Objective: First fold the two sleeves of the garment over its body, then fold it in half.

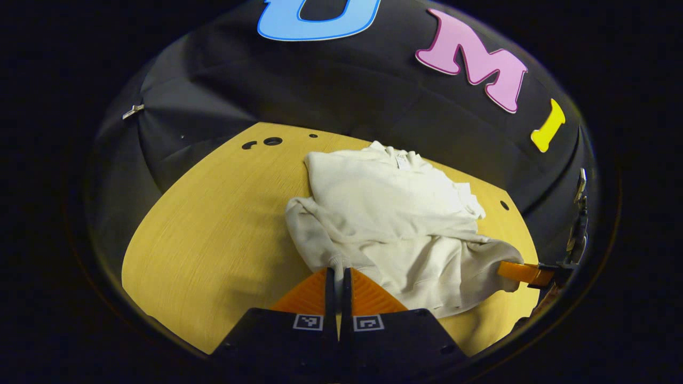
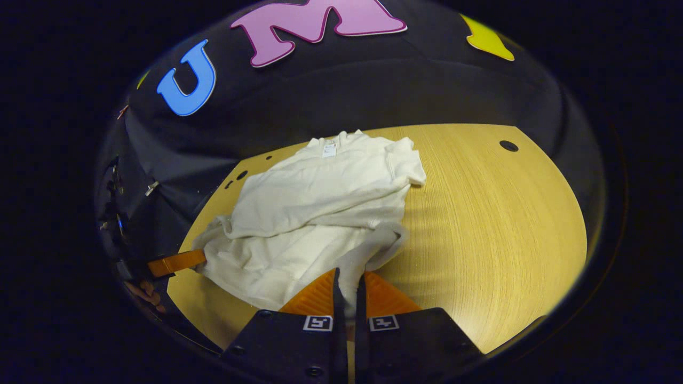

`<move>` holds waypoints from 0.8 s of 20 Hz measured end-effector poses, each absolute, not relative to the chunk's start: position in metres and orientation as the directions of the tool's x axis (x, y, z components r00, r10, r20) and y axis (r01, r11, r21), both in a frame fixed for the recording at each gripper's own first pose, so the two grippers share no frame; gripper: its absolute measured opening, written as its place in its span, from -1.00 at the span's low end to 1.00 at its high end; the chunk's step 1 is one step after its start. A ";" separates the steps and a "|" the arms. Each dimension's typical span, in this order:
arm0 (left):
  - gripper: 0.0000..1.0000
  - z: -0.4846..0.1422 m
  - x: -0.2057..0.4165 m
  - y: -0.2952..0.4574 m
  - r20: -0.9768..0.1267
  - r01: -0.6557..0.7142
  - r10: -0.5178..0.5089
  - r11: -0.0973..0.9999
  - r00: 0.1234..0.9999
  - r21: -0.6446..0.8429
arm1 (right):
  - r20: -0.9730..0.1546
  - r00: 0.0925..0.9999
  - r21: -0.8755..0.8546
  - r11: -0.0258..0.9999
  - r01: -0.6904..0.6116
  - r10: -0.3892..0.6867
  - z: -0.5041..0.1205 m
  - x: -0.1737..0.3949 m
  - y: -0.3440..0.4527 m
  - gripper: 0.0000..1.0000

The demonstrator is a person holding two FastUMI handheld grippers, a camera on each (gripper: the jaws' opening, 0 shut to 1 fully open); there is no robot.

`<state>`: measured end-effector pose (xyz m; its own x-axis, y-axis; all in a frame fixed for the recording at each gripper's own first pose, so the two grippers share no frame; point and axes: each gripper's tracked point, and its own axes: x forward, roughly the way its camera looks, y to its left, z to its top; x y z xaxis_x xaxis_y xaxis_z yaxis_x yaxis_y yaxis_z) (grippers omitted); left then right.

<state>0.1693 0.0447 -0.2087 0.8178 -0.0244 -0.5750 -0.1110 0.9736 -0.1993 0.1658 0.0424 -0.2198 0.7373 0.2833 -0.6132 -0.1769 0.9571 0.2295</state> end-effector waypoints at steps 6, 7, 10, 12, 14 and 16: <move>-0.88 -0.160 0.218 0.038 -0.503 -0.080 -0.057 0.966 0.863 -0.247 | -0.514 0.801 0.253 0.946 -0.201 0.308 -0.169 0.236 0.044 -0.81; -0.88 -0.150 0.227 0.039 -0.487 -0.072 -0.060 0.967 0.872 -0.246 | -0.504 0.808 0.247 0.947 -0.205 0.306 -0.164 0.247 0.043 -0.81; -0.88 -0.121 0.259 0.040 -0.442 -0.052 -0.058 0.971 0.895 -0.234 | -0.478 0.822 0.240 0.946 -0.216 0.309 -0.152 0.274 0.042 -0.81; -0.88 -0.108 0.286 0.039 -0.421 -0.039 -0.065 0.971 0.905 -0.234 | -0.458 0.834 0.234 0.947 -0.220 0.307 -0.143 0.295 0.042 -0.80; -0.88 -0.097 0.308 0.041 -0.403 -0.028 -0.060 0.977 0.913 -0.209 | -0.435 0.848 0.234 0.947 -0.219 0.304 -0.134 0.320 0.043 -0.81; -0.88 -0.084 0.334 0.042 -0.376 -0.018 -0.053 0.983 0.925 -0.181 | -0.417 0.861 0.230 0.950 -0.211 0.292 -0.127 0.345 0.041 -0.81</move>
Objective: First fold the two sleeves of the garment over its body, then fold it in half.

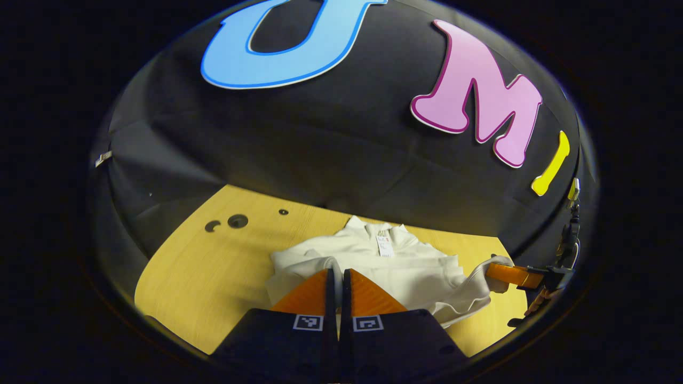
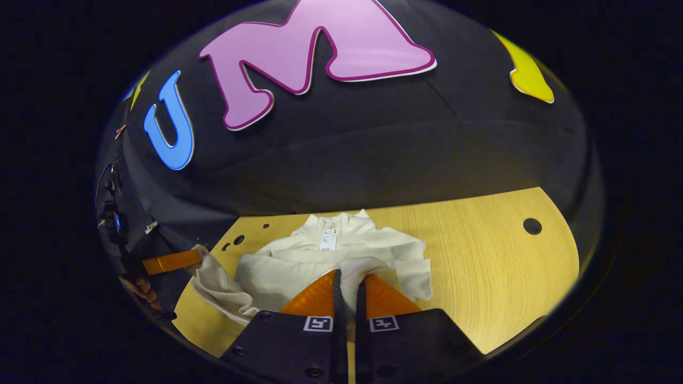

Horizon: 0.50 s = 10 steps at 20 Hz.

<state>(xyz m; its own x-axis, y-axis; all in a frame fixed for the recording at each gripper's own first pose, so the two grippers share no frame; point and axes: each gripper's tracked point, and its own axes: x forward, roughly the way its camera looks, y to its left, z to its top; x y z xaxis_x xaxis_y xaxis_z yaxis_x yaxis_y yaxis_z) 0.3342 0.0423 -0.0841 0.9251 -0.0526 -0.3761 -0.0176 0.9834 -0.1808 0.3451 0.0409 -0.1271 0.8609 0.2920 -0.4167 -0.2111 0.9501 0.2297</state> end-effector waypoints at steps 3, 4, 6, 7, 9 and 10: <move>-0.88 -0.068 0.378 0.046 -0.328 0.001 -0.050 0.989 0.943 -0.151 | -0.398 0.879 0.241 0.954 -0.178 0.264 -0.124 0.385 0.039 -0.81; -0.88 -0.075 0.389 0.054 -0.343 -0.015 -0.029 0.992 0.939 -0.125 | -0.402 0.881 0.245 0.956 -0.159 0.250 -0.127 0.396 0.038 -0.81; -0.88 -0.096 0.403 0.058 -0.376 -0.022 -0.027 0.992 0.926 -0.125 | -0.411 0.880 0.279 0.952 -0.125 0.236 -0.134 0.410 0.041 -0.81; -0.88 -0.103 0.409 0.052 -0.382 -0.019 -0.037 0.990 0.924 -0.140 | -0.415 0.882 0.285 0.953 -0.106 0.222 -0.139 0.417 0.044 -0.81; -0.89 -0.119 0.422 0.044 -0.400 -0.011 -0.043 0.991 0.916 -0.131 | -0.442 0.875 0.266 0.961 -0.083 0.198 -0.152 0.432 0.046 -0.81; -0.88 -0.124 0.427 0.041 -0.404 0.003 -0.054 0.992 0.913 -0.126 | -0.449 0.873 0.255 0.964 -0.079 0.191 -0.157 0.440 0.051 -0.81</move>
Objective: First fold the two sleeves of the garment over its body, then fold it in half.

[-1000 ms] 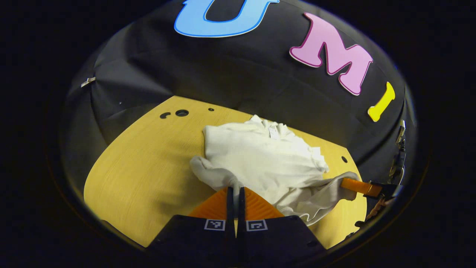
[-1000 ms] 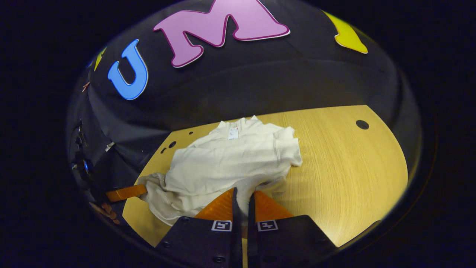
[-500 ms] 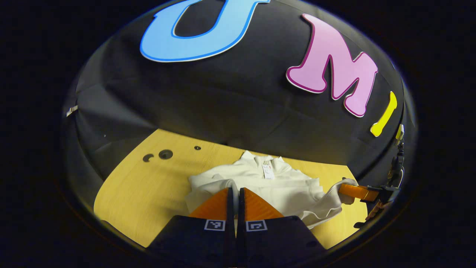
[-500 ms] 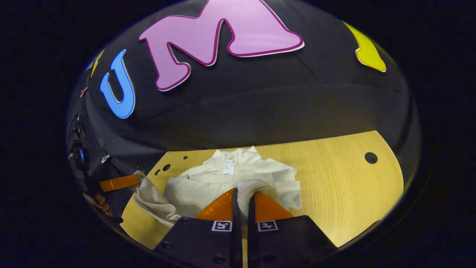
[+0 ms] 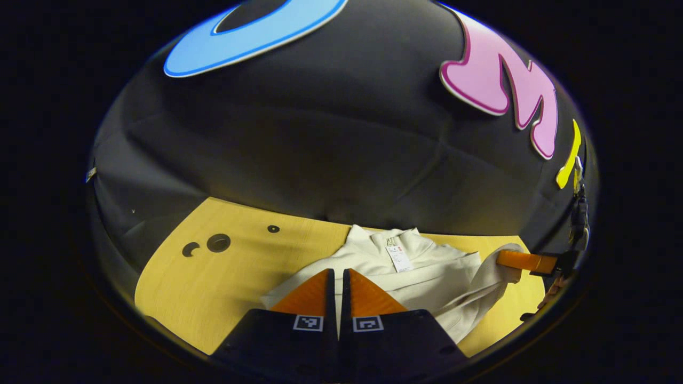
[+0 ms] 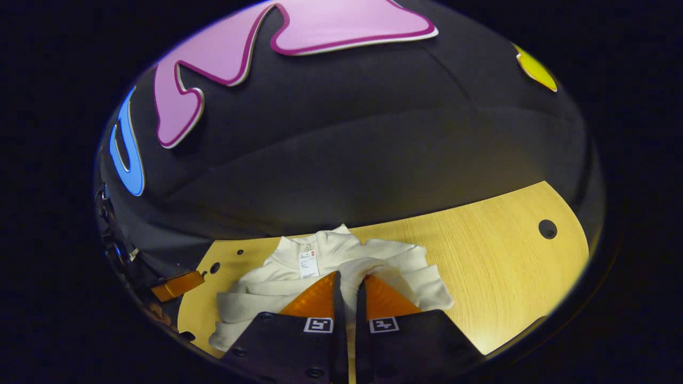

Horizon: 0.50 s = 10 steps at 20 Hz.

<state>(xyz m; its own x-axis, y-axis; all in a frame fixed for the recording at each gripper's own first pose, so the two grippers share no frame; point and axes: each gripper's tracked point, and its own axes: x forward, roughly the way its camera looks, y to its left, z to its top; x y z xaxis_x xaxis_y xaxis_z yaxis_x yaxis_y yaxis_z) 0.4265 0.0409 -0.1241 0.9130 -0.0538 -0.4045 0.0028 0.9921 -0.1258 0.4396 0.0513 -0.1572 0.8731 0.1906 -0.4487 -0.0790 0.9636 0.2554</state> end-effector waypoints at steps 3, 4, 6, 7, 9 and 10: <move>-0.89 -0.138 0.439 0.028 -0.423 0.039 -0.082 0.993 0.902 -0.110 | -0.466 0.869 0.230 0.971 -0.061 0.165 -0.175 0.463 0.059 -0.81; -0.89 -0.142 0.443 0.027 -0.427 0.049 -0.089 0.993 0.900 -0.105 | -0.473 0.866 0.228 0.972 -0.055 0.160 -0.182 0.470 0.062 -0.81; -0.98 -0.148 0.449 0.027 -0.430 0.051 -0.088 0.994 0.899 -0.096 | -0.499 0.854 0.227 0.973 -0.035 0.147 -0.202 0.480 0.065 -0.81; -0.88 -0.149 0.452 0.027 -0.428 0.045 -0.082 0.994 0.900 -0.096 | -0.515 0.846 0.226 0.974 -0.021 0.137 -0.211 0.482 0.065 -1.00; -0.88 -0.155 0.451 0.030 -0.441 0.034 -0.070 0.995 0.895 -0.089 | -0.553 0.821 0.229 0.973 -0.011 0.140 -0.228 0.479 0.066 -0.59; -0.87 -0.158 0.449 0.031 -0.450 0.030 -0.064 0.996 0.891 -0.083 | -0.566 0.811 0.229 0.973 -0.019 0.149 -0.230 0.474 0.068 -0.48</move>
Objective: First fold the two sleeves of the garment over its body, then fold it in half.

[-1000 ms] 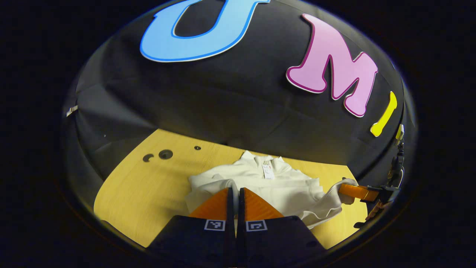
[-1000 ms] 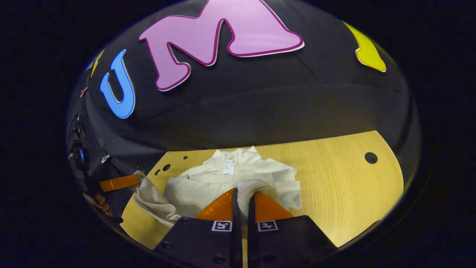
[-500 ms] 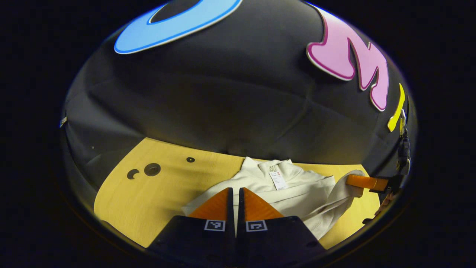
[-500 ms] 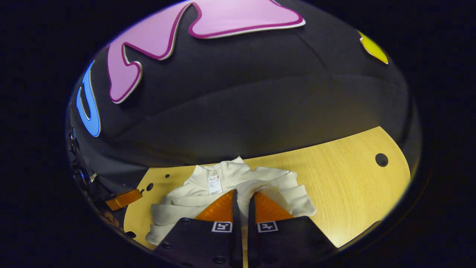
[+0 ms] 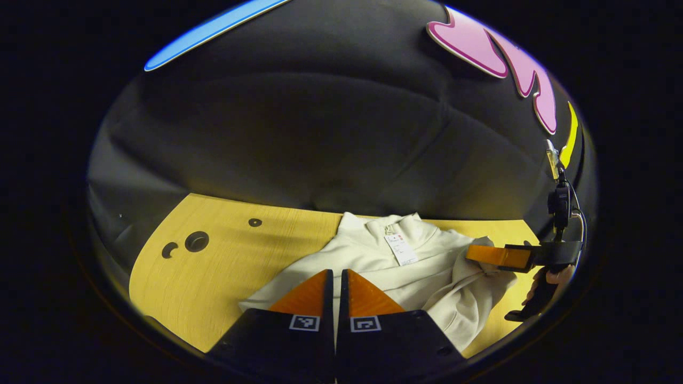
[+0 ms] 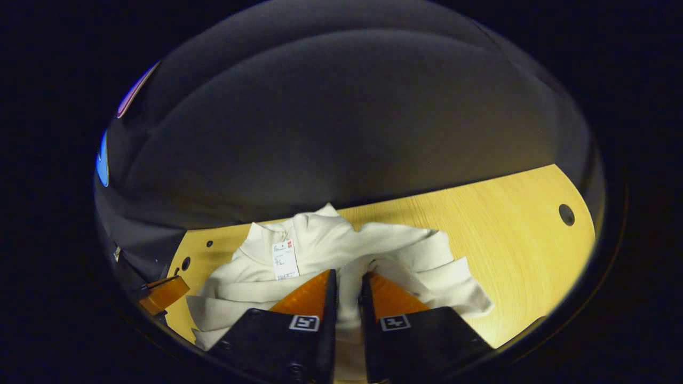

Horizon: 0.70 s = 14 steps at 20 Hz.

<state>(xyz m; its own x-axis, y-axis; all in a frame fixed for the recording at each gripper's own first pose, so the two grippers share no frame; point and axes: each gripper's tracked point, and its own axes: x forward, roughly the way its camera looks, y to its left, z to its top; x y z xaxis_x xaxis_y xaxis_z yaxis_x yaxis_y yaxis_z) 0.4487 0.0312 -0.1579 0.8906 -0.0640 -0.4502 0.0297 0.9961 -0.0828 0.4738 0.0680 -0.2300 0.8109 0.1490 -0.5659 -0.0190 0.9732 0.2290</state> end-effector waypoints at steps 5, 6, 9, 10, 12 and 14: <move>0.04 -0.137 0.436 0.028 -0.394 0.025 -0.060 0.995 0.917 -0.095 | -0.498 0.857 0.140 0.988 -0.069 0.131 -0.203 0.452 0.061 0.99; 0.27 -0.129 0.431 0.028 -0.377 0.023 -0.056 0.995 0.925 -0.092 | -0.483 0.866 0.136 0.988 -0.070 0.128 -0.193 0.446 0.058 0.98; 0.94 -0.108 0.412 0.034 -0.340 0.009 -0.028 0.998 0.940 -0.058 | -0.442 0.891 0.133 0.990 -0.048 0.102 -0.165 0.424 0.045 0.97; 0.95 -0.101 0.403 0.035 -0.329 0.009 -0.023 0.999 0.944 -0.044 | -0.427 0.899 0.139 0.990 -0.040 0.096 -0.154 0.414 0.040 0.97; 0.95 -0.085 0.381 0.036 -0.302 0.010 -0.019 0.999 0.953 -0.033 | -0.398 0.913 0.148 0.989 -0.026 0.083 -0.132 0.391 0.033 0.97; 0.94 -0.068 0.355 0.038 -0.270 0.004 -0.014 0.999 0.963 -0.038 | -0.363 0.930 0.131 0.991 -0.011 0.058 -0.112 0.365 0.022 0.96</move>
<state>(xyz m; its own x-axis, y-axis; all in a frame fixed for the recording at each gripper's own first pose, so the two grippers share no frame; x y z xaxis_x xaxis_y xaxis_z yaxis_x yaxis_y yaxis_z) 0.3549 0.0378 -0.0680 0.9627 -0.0137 -0.2702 0.0037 0.9993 -0.0376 0.3653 0.0219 -0.1117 0.9298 0.0578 -0.3635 -0.0106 0.9914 0.1306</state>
